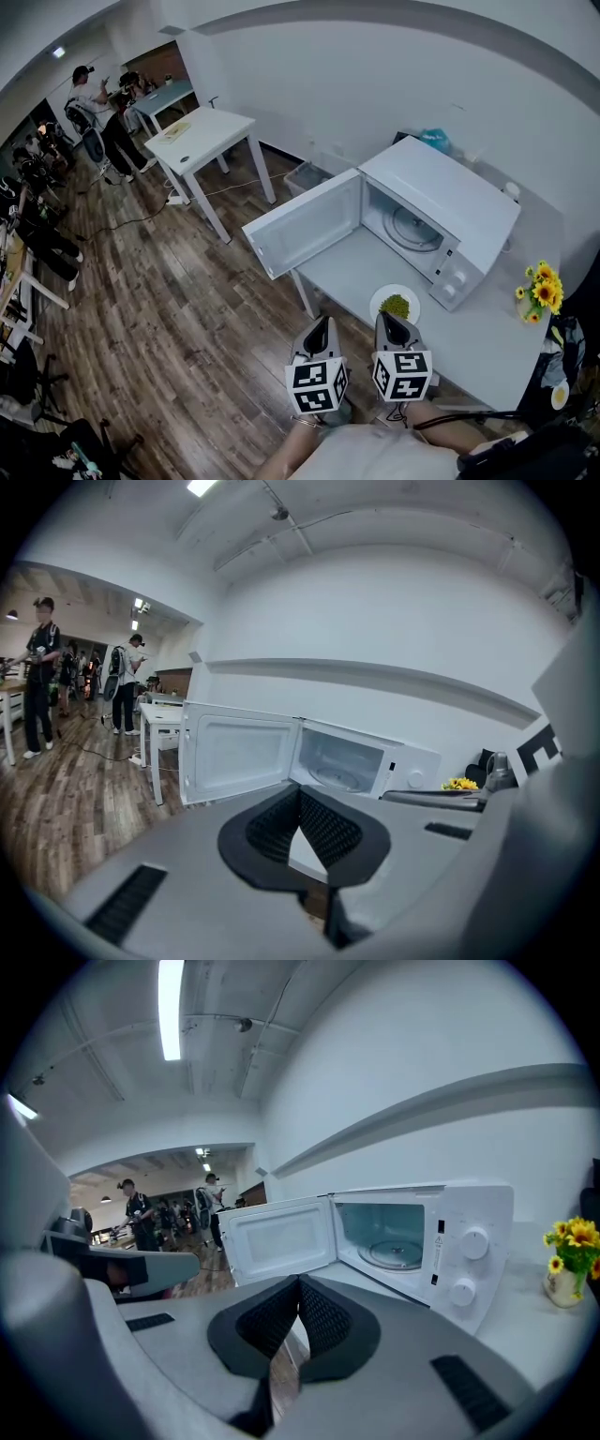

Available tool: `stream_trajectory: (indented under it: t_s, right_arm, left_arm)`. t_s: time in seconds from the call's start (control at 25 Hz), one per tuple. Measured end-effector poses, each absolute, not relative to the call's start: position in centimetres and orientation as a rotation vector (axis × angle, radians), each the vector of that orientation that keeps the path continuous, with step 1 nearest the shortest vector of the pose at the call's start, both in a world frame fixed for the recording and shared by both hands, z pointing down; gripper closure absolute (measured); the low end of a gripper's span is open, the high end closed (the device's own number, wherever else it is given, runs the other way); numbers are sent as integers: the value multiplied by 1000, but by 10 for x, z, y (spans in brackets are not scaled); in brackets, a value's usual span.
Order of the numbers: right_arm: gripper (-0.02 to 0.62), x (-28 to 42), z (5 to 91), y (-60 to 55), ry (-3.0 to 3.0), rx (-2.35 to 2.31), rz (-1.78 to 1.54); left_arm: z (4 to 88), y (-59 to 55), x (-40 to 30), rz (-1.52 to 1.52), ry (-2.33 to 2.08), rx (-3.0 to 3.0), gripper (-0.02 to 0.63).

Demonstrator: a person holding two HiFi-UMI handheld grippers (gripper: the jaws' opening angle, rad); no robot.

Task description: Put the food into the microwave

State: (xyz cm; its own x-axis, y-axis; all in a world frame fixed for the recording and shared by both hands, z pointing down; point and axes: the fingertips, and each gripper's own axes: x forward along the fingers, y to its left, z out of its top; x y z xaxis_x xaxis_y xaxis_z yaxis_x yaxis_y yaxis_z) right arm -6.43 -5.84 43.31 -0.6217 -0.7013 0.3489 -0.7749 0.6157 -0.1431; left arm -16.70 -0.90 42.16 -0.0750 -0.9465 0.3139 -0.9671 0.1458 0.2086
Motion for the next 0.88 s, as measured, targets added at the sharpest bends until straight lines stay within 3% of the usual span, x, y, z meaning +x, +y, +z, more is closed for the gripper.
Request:
stream_trajectory:
  t_s: [0.88]
  right_arm:
    - [580,-102,424,-142,-2532,1361,421]
  left_arm:
    - [409,-111,-210,70,-1960,1988,606]
